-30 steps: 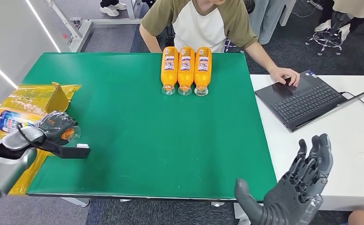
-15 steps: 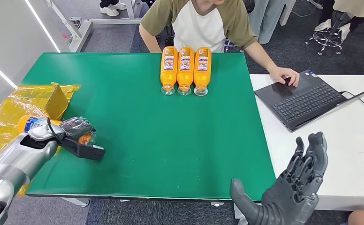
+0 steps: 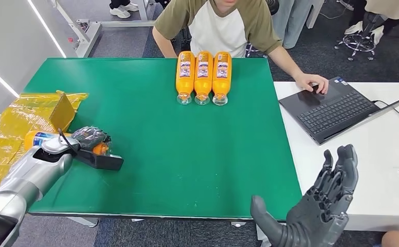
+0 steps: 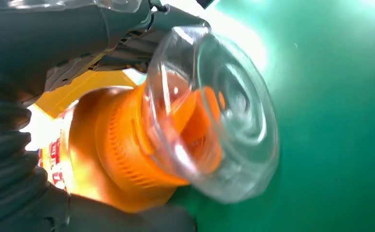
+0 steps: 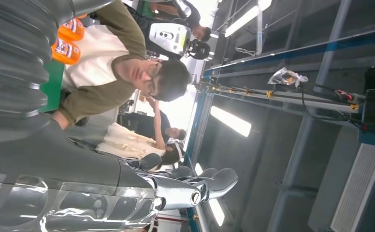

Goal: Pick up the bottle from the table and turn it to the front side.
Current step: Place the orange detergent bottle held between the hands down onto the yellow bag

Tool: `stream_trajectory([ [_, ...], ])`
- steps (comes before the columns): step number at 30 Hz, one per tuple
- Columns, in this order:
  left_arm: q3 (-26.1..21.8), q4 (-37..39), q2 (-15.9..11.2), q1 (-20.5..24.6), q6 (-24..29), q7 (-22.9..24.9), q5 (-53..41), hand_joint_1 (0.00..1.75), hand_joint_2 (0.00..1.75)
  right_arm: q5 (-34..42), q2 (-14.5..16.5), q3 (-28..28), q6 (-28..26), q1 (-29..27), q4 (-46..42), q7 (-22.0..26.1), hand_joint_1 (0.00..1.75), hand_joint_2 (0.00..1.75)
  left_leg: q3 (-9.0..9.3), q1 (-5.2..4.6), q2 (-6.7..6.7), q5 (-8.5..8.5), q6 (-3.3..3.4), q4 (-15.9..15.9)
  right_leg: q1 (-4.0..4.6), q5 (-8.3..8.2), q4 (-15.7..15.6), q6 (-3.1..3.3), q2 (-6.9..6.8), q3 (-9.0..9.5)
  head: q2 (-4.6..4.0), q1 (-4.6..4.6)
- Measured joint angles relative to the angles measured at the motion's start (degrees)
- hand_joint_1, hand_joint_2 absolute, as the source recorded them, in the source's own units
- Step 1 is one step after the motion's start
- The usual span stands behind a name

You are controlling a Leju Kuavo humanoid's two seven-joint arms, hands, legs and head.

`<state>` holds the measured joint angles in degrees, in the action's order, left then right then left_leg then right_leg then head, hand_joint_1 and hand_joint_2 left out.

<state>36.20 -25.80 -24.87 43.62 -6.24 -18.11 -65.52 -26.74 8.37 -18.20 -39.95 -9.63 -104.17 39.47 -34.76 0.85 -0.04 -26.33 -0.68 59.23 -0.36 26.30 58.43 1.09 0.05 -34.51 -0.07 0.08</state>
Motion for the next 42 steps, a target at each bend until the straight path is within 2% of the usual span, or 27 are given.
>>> stream_trajectory([
  [6,-0.14,0.09,0.65,-0.37,0.65,-0.62,4.79,0.0,1.75,-1.36,-0.03,-0.22,0.0,0.02,-0.34,-2.27,0.0,1.75,0.04,0.0,-0.01,0.01,0.0,0.0,0.0,0.0,0.02,0.0,-0.01,0.05,0.0,0.01],
  [11,-1.8,-0.99,0.7,-1.87,-2.31,-5.89,12.38,0.0,1.75,-1.44,-0.13,-0.51,0.0,0.12,-0.42,-2.92,0.0,1.75,0.07,0.0,0.02,0.0,0.0,0.0,0.0,0.0,0.03,0.0,0.03,0.03,0.0,0.0],
  [13,-3.52,-3.72,0.91,-3.93,-4.07,-8.98,18.44,0.0,1.75,-1.03,-0.2,-0.57,0.0,0.17,-0.45,-3.23,0.0,1.75,0.06,0.0,0.05,0.0,0.0,0.0,0.0,0.0,0.02,0.0,0.04,0.01,0.0,0.0],
  [16,-6.24,-9.37,1.41,-6.94,-6.08,-10.49,24.57,0.0,1.75,-0.49,-0.33,-0.73,0.0,0.28,-0.49,-3.73,0.0,1.75,0.02,0.0,0.06,0.0,0.0,0.0,0.0,0.0,0.02,0.0,0.05,0.01,0.0,0.01],
  [20,-9.39,-18.24,1.99,-10.41,-5.9,-14.99,34.2,0.0,1.75,-0.31,-0.52,-1.1,0.0,0.66,-0.66,-4.28,0.0,1.75,0.01,-0.02,0.06,0.0,0.0,0.01,-0.01,0.0,0.0,0.0,0.06,-0.04,0.0,0.0],
  [22,-11.3,-24.49,2.79,-11.82,-3.19,-17.31,39.53,0.0,1.75,-0.27,-0.55,-1.34,0.0,1.04,-0.79,-4.26,0.0,1.75,0.0,-0.02,0.02,0.0,0.0,0.02,-0.01,0.0,-0.01,0.0,0.02,-0.04,0.0,0.01],
  [23,-12.23,-27.61,3.49,-12.26,0.32,-18.14,40.71,0.0,1.75,-0.24,-0.54,-1.41,0.0,1.18,-0.84,-4.02,0.0,1.75,0.0,-0.02,0.02,0.0,0.0,0.02,-0.01,0.0,-0.01,-0.01,0.01,-0.03,0.0,0.0],
  [26,-14.97,-36.55,7.39,-13.04,16.47,-20.42,43.32,0.0,1.75,0.33,-0.52,-1.43,0.0,1.27,-0.86,-2.57,0.0,1.75,-0.01,-0.04,-0.04,-0.01,0.02,0.02,-0.02,0.0,-0.02,-0.01,-0.05,0.01,0.0,0.0],
  [28,-16.3,-41.94,10.41,-13.62,22.88,-21.22,47.51,0.0,1.75,0.86,-0.51,-1.43,0.0,1.29,-0.81,-1.7,0.0,1.75,0.0,-0.05,-0.04,-0.04,0.05,0.02,-0.02,0.0,-0.02,-0.01,-0.06,0.05,0.0,0.01],
  [31,-17.02,-48.08,13.3,-14.73,25.4,-21.3,50.17,0.0,1.75,1.24,-0.5,-1.43,0.0,1.3,-0.72,-1.2,0.0,1.75,0.0,-0.05,0.0,-0.06,0.08,0.02,-0.02,0.0,-0.02,-0.01,-0.03,0.06,0.0,0.0],
  [35,-17.71,-53.25,15.58,-16.32,26.99,-21.32,54.12,0.0,1.75,1.41,-0.5,-1.47,0.0,1.34,-0.63,-1.43,0.0,1.75,0.02,-0.01,0.01,-0.05,0.08,0.02,-0.02,0.0,-0.01,-0.01,-0.02,0.05,0.0,-0.02],
  [38,-18.54,-58.18,18.85,-18.85,31.38,-21.63,60.23,0.0,1.75,1.44,-0.5,-1.69,0.0,1.5,-0.5,-2.24,0.0,1.75,0.03,0.0,0.02,-0.06,0.08,0.01,-0.02,0.02,-0.01,-0.03,-0.01,0.05,0.0,-0.01],
  [42,-18.6,-62.67,22.02,-21.56,33.89,-21.96,61.21,0.0,1.75,1.36,-0.5,-1.93,0.0,1.81,-0.43,-2.51,0.0,1.75,0.0,-0.02,-0.02,-0.06,0.08,0.01,-0.01,0.04,-0.01,-0.06,-0.04,0.06,0.0,-0.01],
])
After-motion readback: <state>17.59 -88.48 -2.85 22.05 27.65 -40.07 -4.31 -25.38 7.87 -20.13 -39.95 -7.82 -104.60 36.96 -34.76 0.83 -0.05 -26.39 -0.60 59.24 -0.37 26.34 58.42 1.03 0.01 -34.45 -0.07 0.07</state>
